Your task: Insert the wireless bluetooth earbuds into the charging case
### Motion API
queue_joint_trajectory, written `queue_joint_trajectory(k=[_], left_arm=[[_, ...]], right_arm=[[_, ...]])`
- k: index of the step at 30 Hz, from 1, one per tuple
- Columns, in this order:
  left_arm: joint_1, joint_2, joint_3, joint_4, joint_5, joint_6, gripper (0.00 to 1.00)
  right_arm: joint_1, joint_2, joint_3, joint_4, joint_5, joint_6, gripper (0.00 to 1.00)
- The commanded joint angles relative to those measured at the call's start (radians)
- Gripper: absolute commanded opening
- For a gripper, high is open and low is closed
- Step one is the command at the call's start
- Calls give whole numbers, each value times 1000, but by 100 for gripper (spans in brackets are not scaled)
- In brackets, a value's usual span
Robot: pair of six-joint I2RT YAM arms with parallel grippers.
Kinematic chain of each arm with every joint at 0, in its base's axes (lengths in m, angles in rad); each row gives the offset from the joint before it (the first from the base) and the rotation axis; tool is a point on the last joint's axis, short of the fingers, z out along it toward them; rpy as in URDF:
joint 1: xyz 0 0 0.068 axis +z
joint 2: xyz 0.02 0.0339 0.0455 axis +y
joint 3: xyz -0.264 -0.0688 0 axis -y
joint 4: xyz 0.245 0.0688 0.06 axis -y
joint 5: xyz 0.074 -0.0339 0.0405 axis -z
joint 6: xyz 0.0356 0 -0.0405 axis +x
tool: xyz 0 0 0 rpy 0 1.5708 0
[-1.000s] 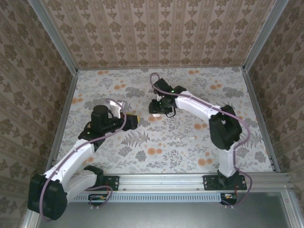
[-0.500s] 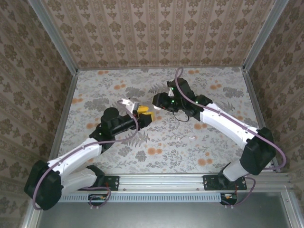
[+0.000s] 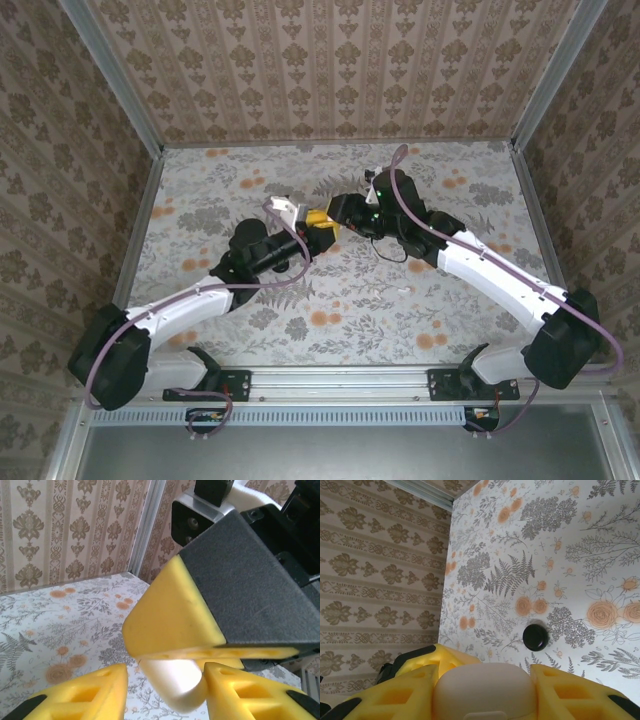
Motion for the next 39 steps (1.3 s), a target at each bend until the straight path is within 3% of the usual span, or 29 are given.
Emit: queue_joint_trajectory(k=[1, 6, 17, 22, 28, 34, 39], left_arm=[[-1, 19, 34, 65, -29, -22, 41], [-1, 43, 35, 98, -31, -40, 36], [6, 41, 38, 124, -5, -69, 6], [18, 17, 30, 127, 13, -101, 3], [65, -41, 6, 126, 56, -174, 2], [146, -88, -1, 131, 183, -311, 1], [181, -120, 0, 161, 270, -416, 0]], right_arm=[[11, -34, -18, 30, -6, 26, 31], [14, -34, -15, 37, -9, 34, 31], [15, -48, -36, 86, -16, 7, 40], [14, -82, -45, 128, -20, -38, 52], [-33, -173, -85, 181, -52, -101, 57], [-137, -240, -184, 350, -215, -89, 58], [-159, -222, -187, 430, -330, -91, 59]])
